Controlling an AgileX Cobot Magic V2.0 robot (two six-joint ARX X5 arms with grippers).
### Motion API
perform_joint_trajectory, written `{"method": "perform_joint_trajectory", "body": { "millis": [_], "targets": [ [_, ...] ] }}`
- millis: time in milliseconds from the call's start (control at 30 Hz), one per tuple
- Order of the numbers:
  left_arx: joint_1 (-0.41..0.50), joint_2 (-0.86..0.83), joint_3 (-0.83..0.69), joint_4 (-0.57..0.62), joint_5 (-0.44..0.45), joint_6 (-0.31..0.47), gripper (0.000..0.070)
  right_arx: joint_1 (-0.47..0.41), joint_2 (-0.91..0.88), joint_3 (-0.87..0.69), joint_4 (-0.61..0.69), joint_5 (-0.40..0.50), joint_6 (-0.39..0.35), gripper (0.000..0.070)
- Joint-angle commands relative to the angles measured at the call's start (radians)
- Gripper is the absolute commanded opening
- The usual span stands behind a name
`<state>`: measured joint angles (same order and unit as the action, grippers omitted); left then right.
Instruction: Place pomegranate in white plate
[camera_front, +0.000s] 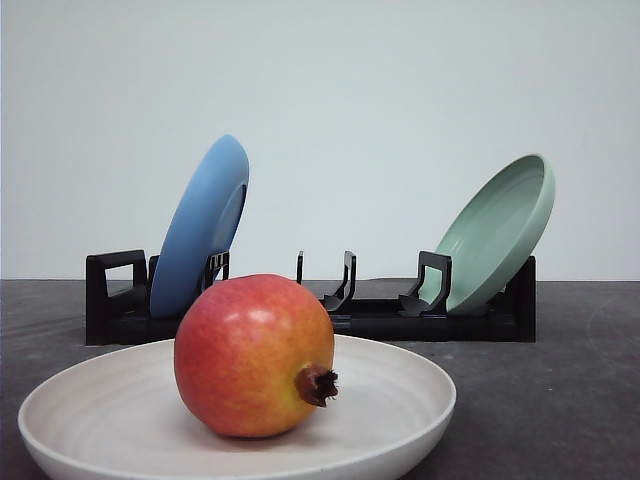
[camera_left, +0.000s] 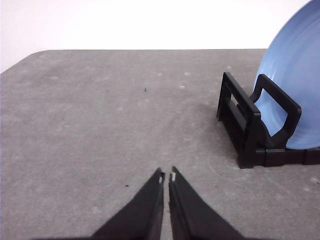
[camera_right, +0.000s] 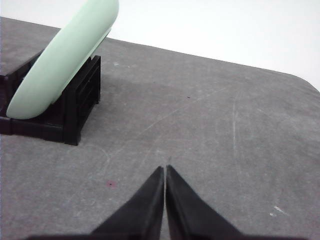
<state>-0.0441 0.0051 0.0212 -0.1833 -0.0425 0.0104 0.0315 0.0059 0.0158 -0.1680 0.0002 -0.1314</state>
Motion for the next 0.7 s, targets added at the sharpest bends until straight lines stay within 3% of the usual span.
{"method": "perform_joint_trajectory", "body": {
  "millis": [0,667],
  "targets": [
    [-0.002,-0.002,-0.009,-0.004,-0.003,-0.001,0.0000,-0.001,-0.002,-0.004,0.011,0.000,-0.006,0.0000],
    [-0.002,-0.002,-0.009,-0.004,-0.003,-0.001,0.0000,-0.001,-0.002,-0.004,0.011,-0.001,-0.006,0.0000]
  ]
}}
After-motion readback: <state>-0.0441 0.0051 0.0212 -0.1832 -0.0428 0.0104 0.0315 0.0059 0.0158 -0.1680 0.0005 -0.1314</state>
